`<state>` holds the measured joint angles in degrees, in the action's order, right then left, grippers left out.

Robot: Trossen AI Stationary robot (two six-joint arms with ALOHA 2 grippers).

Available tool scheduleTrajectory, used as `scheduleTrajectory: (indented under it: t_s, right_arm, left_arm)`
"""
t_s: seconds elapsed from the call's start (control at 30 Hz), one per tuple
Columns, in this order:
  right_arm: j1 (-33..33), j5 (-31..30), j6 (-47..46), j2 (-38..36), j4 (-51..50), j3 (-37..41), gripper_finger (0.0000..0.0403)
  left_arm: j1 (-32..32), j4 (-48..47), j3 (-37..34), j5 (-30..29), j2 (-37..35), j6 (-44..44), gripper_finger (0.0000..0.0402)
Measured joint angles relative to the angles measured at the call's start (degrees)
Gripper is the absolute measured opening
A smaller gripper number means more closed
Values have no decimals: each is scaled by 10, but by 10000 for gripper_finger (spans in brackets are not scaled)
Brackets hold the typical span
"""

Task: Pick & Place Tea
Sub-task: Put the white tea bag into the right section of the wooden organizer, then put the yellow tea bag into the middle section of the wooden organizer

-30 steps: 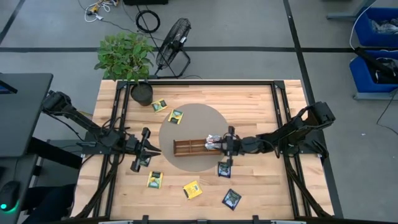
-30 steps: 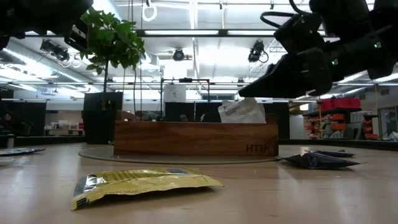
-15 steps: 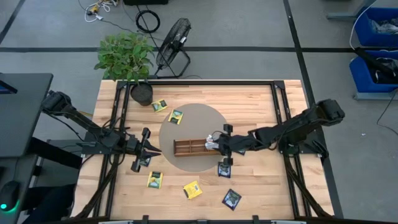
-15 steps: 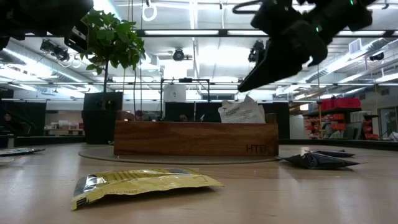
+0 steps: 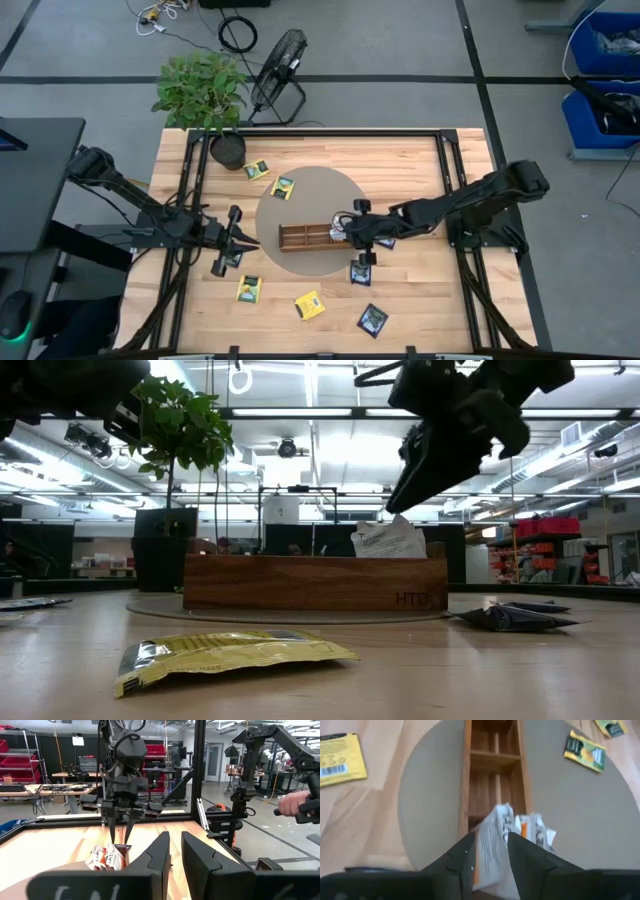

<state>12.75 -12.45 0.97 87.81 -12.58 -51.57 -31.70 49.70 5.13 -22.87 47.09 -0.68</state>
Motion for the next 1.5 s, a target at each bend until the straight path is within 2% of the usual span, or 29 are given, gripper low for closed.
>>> scheduleTrajectory:
  t_s: [0.3, 0.4, 0.63, 0.73, 1.0, 1.23, 1.37, 1.5]
  right_arm:
    - [-9, -19, 10, 10, -16, -2, 113]
    - [-9, -19, 6, 10, -28, -2, 92]
    - [-6, -15, -1, 10, -51, -2, 14]
    - [-4, -14, -1, 8, -52, -2, 5]
    - [4, -27, 5, -55, -20, -2, 52]
    - [18, -36, -8, -67, 16, -2, 92]
    - [30, -36, -9, -69, 103, 21, 103]
    - [42, -44, -9, -72, 258, 77, 105]
  left_arm:
    - [0, -8, 0, 0, 0, 2, 53]
    - [0, -8, 0, 0, 0, 0, 53]
    - [0, -7, 0, -4, 0, 0, 53]
    - [0, -8, 0, -5, 0, 0, 53]
    - [0, -9, 0, -6, 0, 0, 53]
    - [0, -21, 0, -14, 0, 24, 53]
    - [0, -29, 0, -14, 0, 30, 53]
    - [6, -30, 0, -15, 0, 28, 53]
